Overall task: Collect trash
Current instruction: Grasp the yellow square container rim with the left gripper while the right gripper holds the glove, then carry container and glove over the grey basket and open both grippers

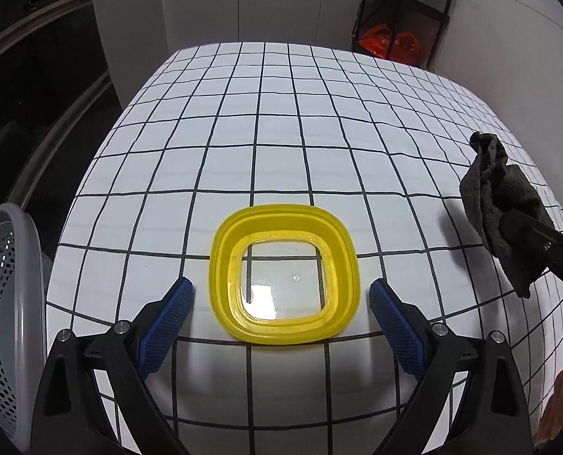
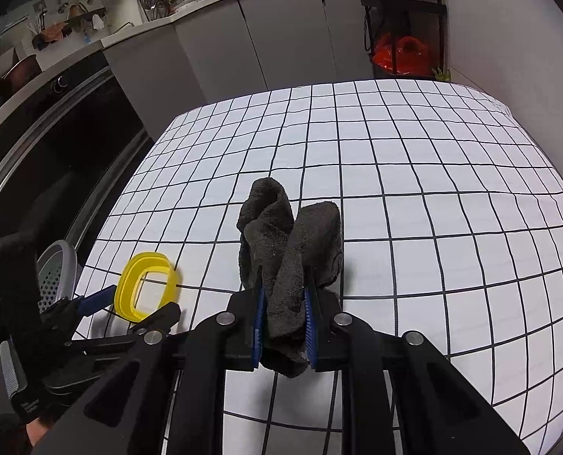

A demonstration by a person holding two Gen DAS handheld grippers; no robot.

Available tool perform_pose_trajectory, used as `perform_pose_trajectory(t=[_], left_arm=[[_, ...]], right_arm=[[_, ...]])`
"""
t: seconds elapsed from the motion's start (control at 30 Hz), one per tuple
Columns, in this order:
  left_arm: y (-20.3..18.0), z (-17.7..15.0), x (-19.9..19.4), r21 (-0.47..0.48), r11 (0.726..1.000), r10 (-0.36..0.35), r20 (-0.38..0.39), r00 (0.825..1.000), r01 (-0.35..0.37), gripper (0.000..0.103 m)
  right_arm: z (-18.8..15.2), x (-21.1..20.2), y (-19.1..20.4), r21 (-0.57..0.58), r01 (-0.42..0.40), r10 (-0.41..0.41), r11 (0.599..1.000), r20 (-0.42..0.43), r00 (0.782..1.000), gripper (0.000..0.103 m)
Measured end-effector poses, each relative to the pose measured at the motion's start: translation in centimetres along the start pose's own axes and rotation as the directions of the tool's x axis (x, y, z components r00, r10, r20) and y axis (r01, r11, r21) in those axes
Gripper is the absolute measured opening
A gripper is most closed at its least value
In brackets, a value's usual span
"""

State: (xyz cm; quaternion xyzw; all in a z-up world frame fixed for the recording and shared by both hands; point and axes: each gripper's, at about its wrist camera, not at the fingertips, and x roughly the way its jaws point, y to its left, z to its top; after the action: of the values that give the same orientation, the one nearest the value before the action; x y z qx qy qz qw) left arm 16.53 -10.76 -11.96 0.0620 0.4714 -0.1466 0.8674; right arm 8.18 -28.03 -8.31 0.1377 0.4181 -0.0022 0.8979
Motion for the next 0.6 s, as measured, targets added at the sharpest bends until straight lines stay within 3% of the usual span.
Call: perform_pose_trajectory(t=[0.13, 0.2, 0.43, 0.6], left_arm=[[-0.4, 0.0, 0.0, 0.022, 1.000, 0.005, 0.007, 1.000, -0.005, 0.084], [-0.7, 0.1, -0.1, 0.042, 0.999, 0.013, 0.014, 1.000, -0.014, 0.070], [-0.4, 0.0, -0.6, 0.041, 0.999, -0.004, 0.022, 1.000, 0.003, 0.067], [0.3, 0.1, -2.2, 0.034, 0.999, 0.012, 0.067, 0.998, -0.014, 0.067]], right_arm=[[-0.1, 0.2, 0.3, -0.008, -0.002, 0.002, 1.000, -0.003, 1.000, 0.017], [-0.1, 0.2, 0.4, -0.008, -0.003, 0.003, 1.000, -0.005, 1.000, 0.017], [-0.2, 0.0, 0.7, -0.018, -0.006, 0.006, 1.000, -0.002, 1.000, 0.017], [-0.3, -0.4, 0.9, -0.024, -0.010, 0.010, 1.000, 0.003, 1.000, 0.017]])
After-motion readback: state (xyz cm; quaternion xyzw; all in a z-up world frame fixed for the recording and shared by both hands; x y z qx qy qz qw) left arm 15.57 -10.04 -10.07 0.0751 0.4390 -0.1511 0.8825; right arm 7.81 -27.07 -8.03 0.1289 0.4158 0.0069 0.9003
